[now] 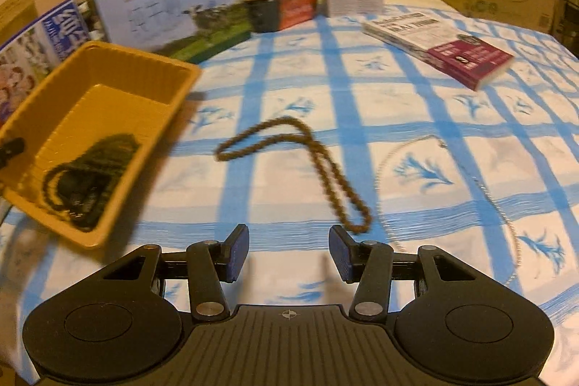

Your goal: Organize jewelry

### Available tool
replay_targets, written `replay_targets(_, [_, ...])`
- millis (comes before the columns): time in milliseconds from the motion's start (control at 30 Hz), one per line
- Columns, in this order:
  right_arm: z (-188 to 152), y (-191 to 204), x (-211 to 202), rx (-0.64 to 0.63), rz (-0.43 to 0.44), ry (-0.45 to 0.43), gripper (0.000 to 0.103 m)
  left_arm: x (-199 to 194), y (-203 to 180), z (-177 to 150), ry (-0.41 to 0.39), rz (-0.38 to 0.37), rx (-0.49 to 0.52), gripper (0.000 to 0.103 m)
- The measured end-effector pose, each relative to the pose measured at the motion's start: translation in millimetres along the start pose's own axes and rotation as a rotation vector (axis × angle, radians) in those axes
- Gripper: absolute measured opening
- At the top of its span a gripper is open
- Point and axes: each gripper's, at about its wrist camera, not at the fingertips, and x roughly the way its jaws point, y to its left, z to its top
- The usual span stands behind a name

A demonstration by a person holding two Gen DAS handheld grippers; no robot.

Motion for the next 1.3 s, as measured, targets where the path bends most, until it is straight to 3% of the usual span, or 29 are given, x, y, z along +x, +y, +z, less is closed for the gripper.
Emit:
replay_targets(267, [11,-16,20,-0.093,-0.021,-0.03,0.048,0,-2,0,0.0,0.01,0.012,0.014])
replay_targets(367, [14,-17,32,-0.126,-0.001,-0.018,0.031,1,-2,-1,0.001,0.011,0.015,0.014])
replay_targets(533, [18,-20,54,-0.164,-0.017,0.015,0.025,1,-2,-1,0.001,0.011,0.017,0.014])
replay_targets(667, [18,-22,64,-0.174,-0.008,0.044,0.007,1,-2,-1,0.002,0.01,0.016,0.014])
replay_targets(867, [7,-2,48,-0.188,0.066,0.029,0.006,-1,-2,-1,0.001,0.008,0.014,0.014])
replay_targets(1200, [-21,55,10,-0.23,0.263,0.046,0.007,-1,-1,-1,0.0,0.007,0.012,0.014])
replay_targets(1300, [-21,61,13,-0.219,0.244,0.074,0.007,-2,-1,-1,0.0,0.006,0.011,0.014])
